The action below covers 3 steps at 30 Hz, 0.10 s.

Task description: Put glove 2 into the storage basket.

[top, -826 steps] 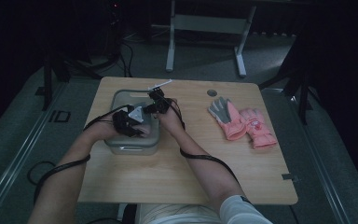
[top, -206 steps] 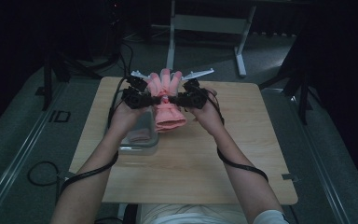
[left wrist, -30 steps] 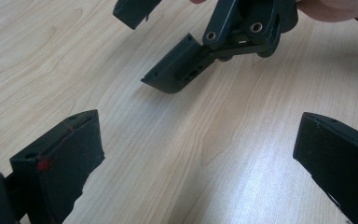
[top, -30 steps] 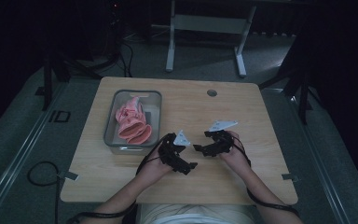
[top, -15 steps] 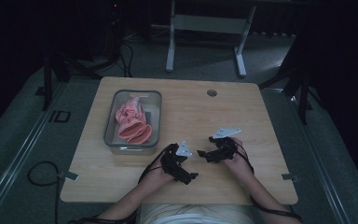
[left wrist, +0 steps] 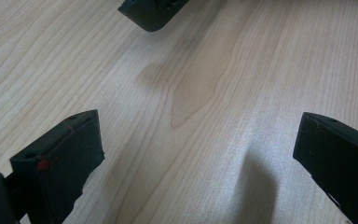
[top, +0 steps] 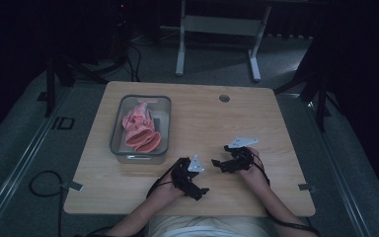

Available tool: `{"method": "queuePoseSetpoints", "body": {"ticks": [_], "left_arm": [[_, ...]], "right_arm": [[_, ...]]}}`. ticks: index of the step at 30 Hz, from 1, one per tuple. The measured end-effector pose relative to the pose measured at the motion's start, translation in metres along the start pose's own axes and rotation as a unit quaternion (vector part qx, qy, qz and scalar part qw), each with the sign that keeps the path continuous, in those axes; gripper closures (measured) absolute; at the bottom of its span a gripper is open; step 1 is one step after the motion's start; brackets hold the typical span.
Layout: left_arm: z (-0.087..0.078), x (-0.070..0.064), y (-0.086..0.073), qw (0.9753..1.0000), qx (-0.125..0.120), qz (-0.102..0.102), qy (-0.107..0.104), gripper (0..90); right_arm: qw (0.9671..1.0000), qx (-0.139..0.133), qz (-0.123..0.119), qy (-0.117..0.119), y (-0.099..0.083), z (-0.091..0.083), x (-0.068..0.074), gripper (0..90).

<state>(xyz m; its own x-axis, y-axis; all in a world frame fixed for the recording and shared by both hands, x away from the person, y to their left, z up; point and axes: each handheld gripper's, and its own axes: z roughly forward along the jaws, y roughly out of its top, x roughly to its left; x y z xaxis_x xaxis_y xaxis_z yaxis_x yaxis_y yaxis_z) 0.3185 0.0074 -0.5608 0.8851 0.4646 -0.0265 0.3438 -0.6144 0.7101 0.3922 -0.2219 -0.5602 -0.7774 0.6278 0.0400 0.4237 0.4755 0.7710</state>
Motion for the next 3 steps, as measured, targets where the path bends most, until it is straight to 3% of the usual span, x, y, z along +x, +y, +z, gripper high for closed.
{"method": "queuePoseSetpoints", "body": {"ticks": [3], "left_arm": [[-0.0002, 0.0005, -0.0004, 1.0, 0.002, 0.0, 0.001, 1.0]], "right_arm": [[1.0, 0.001, 0.0, -0.001, -0.0005, 0.0003, -0.0004, 14.3]]}}
